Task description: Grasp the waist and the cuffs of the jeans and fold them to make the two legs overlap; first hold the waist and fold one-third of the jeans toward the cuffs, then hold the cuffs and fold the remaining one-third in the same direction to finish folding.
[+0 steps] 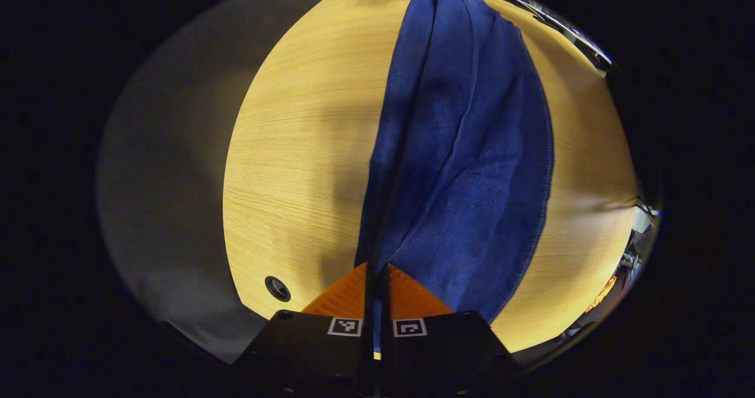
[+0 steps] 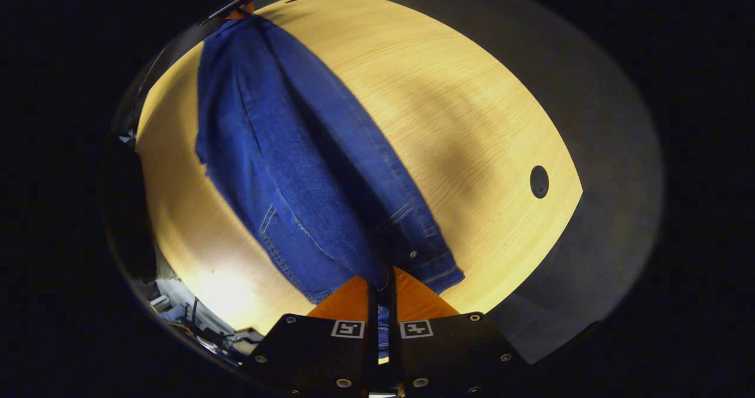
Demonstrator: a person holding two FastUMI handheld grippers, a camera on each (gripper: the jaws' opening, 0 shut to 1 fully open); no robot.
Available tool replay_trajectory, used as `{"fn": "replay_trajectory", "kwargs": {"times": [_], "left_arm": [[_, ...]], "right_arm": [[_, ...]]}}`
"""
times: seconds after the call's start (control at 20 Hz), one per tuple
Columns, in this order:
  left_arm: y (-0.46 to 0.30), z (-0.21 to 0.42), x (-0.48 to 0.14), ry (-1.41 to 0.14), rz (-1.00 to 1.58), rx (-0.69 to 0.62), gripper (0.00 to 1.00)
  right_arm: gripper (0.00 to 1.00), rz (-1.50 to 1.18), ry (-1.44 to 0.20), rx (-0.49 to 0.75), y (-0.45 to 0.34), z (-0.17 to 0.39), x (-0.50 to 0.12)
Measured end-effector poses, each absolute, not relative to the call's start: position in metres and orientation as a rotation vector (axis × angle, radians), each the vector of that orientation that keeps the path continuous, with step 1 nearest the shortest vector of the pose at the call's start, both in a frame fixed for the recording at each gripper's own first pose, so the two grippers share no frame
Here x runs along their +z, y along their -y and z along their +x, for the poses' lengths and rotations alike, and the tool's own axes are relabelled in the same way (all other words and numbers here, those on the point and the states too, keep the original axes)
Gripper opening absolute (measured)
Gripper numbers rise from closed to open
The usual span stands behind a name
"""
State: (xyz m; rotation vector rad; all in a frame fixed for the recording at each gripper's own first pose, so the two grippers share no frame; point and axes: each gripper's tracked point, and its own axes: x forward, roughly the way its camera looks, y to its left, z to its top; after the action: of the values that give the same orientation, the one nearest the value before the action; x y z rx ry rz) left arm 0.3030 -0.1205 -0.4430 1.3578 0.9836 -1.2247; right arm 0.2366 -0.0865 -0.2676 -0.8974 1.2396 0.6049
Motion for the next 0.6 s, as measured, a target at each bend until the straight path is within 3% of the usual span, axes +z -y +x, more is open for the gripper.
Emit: {"fn": "replay_trajectory", "kwargs": {"times": [0.05,0.2,0.25,0.3,0.4,0.45,0.6], "left_arm": [[0.121,0.306,-0.445,-0.979,1.363,-1.218,0.07],[0.126,0.318,-0.438,-0.953,1.349,-1.167,0.11],[0.127,0.33,-0.444,-0.923,1.341,-1.126,0.34],[0.129,0.342,-0.444,-0.896,1.332,-1.083,0.34],[0.125,0.37,-0.445,-0.835,1.306,-0.977,0.78],[0.139,0.378,-0.437,-0.807,1.281,-0.927,0.99],[0.148,0.391,-0.416,-0.726,1.189,-0.78,0.99]], "right_arm": [[0.08,-0.902,-1.237,0.582,0.087,0.243,-0.275],[0.21,-0.912,-1.231,0.509,0.093,0.257,-0.286],[0.32,-0.921,-1.213,0.471,0.097,0.263,-0.284],[0.51,-0.925,-1.188,0.433,0.1,0.27,-0.282],[0.88,-0.902,-1.132,0.357,0.107,0.285,-0.277],[0.98,-0.881,-1.101,0.321,0.107,0.293,-0.271],[0.98,-0.808,-1.005,0.224,0.105,0.313,-0.242]]}}
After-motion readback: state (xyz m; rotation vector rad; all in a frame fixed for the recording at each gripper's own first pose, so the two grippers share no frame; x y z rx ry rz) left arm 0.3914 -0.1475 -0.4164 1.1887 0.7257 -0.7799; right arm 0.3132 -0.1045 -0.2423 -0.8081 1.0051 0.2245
